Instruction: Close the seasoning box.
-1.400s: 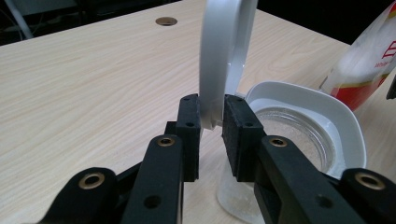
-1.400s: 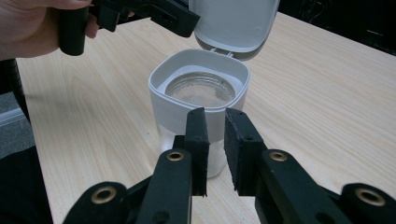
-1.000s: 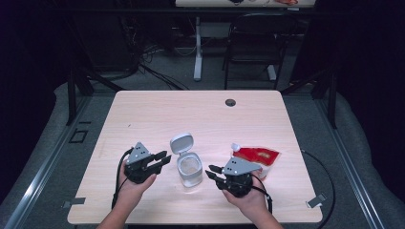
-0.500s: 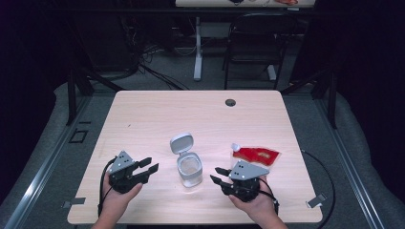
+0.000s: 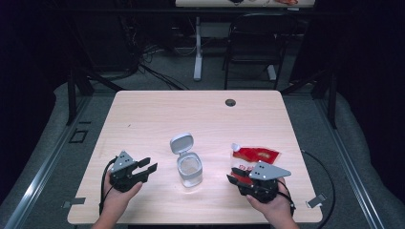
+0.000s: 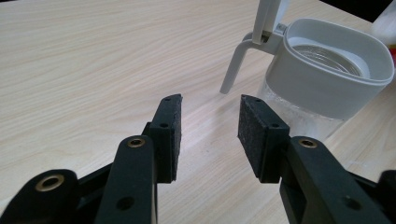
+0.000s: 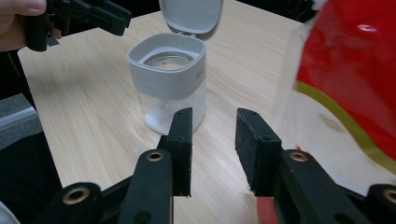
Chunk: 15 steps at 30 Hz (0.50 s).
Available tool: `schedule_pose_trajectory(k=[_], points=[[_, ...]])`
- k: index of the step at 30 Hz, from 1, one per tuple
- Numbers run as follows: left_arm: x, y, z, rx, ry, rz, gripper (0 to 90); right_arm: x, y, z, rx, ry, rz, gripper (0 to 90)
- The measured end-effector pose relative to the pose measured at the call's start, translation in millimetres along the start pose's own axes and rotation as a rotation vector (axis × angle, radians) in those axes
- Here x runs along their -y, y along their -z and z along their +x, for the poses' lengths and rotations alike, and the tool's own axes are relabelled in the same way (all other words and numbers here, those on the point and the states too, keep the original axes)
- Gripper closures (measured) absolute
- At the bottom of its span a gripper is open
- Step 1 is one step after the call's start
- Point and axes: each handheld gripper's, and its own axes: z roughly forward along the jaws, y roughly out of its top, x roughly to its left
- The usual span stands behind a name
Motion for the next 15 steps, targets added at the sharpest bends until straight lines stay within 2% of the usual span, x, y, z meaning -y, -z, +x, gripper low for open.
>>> schedule_pose_trajectory(k=[5, 9, 15], points=[[-1.3, -5.0, -2.7, 0.015, -0.016, 0.010, 60.6, 7.4, 16.2, -5.3, 0.033, -0.025, 0.007, 67.4], [-1.3, -5.7, -4.4, 0.008, -0.022, 0.011, 60.7, 16.4, 26.7, -9.6, 0.058, -0.042, 0.022, 66.9], [0.1, -4.8, -3.7, 0.005, -0.010, 0.007, 60.5, 27.2, 44.0, -22.1, 0.100, -0.078, 0.022, 68.0]])
